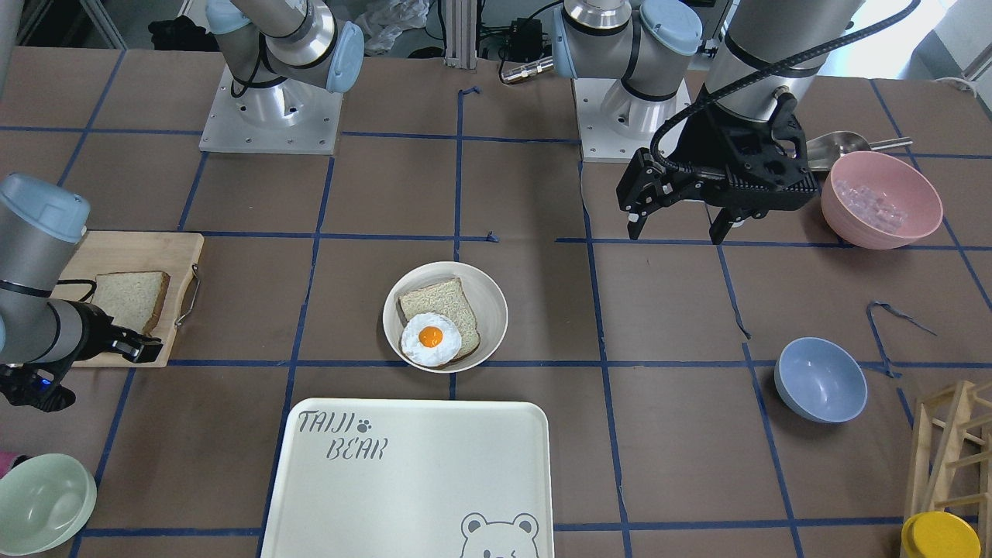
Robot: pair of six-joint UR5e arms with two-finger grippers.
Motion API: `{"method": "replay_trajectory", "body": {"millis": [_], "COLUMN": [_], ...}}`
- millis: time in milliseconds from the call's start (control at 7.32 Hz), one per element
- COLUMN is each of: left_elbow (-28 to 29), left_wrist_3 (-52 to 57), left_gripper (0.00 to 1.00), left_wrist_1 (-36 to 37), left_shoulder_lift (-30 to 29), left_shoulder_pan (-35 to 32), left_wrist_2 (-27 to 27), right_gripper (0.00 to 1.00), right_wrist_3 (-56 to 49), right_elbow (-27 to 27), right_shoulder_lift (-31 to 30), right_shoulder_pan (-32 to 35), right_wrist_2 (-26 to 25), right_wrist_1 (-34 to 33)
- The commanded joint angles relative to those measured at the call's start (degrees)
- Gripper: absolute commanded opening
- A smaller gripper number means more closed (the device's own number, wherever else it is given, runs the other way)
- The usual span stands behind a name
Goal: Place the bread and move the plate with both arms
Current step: 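Lower the right gripper and grasp the bread slice's crust edge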
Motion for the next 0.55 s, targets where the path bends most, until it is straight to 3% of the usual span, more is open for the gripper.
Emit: {"method": "replay_trajectory", "body": {"millis": [0, 410], "left_elbow": [0.00, 0.00], "left_wrist_3": [0.00, 0.09], "left_gripper": [1.00, 1.00], "left_wrist_1": [0.06, -0.02], "left_shoulder_lift": [-0.10, -0.01], "left_shoulder_pan": [-0.02, -0.02], "left_wrist_2": [-0.12, 0.14], "right_gripper": [0.50, 0.48], "right_wrist_3": [0.09, -0.44], "right_elbow": [0.56, 0.65], "right_shoulder_lift": [0.13, 0.13], "right_shoulder_pan": [0.00, 0.00], "right_wrist_2": [-0.15, -0.15], "right_wrist_1": [-0.62, -0.71]}}
